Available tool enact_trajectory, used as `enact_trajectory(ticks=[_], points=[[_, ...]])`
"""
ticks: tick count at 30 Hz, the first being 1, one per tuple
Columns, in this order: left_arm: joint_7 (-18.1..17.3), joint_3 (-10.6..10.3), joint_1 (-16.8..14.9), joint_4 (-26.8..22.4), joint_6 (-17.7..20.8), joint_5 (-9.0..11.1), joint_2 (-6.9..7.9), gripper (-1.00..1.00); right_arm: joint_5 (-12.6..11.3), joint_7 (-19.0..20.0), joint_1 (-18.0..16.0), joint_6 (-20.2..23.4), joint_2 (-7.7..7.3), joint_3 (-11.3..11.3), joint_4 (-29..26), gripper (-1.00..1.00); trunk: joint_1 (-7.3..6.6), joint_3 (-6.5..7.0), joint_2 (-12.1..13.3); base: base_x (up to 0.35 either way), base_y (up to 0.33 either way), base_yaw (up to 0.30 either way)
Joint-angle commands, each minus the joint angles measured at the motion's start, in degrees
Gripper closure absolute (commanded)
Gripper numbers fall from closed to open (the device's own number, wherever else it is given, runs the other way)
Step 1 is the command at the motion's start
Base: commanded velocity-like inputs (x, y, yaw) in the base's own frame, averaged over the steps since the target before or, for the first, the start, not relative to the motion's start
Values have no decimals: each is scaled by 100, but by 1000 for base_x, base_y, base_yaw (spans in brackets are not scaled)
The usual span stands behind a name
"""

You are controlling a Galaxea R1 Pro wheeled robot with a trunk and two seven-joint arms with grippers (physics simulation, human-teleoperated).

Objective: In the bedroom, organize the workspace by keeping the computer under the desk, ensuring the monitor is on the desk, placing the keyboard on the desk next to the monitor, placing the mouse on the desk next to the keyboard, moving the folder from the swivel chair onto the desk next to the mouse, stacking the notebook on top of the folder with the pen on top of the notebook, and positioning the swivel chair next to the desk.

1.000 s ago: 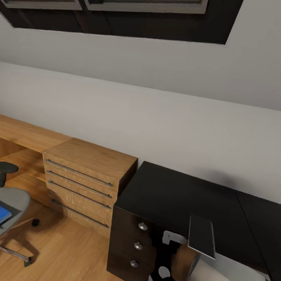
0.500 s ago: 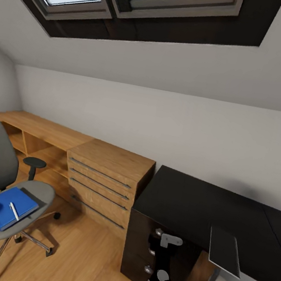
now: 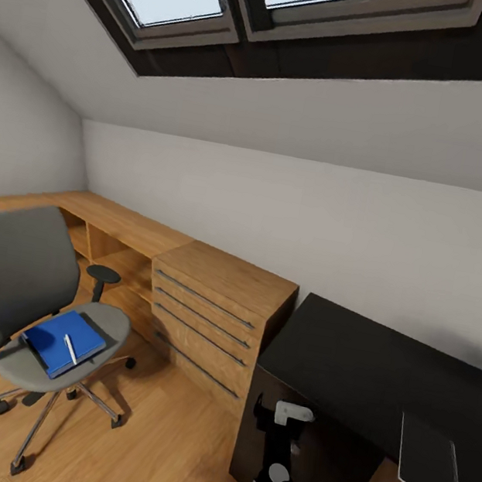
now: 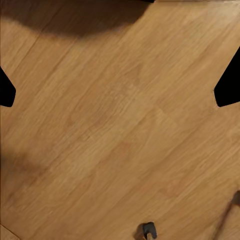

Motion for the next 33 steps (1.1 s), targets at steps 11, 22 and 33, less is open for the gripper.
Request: enact_trajectory(ticks=[11, 22, 33], points=[[-39, 38, -2, 222, -11, -21, -1, -100, -44, -33, -6, -31, 10, 51, 13, -100, 0, -5, -3, 0, 0, 282], [-39, 43, -2, 264, -12, -14, 0, -100, -39, -18, -6, -166, 113, 590, 16, -100, 0, -5, -3, 0, 0, 99], [-36, 46, -2, 265, -12, -13, 5, -100, -35, -36, -6, -250, 125, 762, 40, -100, 0, -5, -3, 0, 0, 4]])
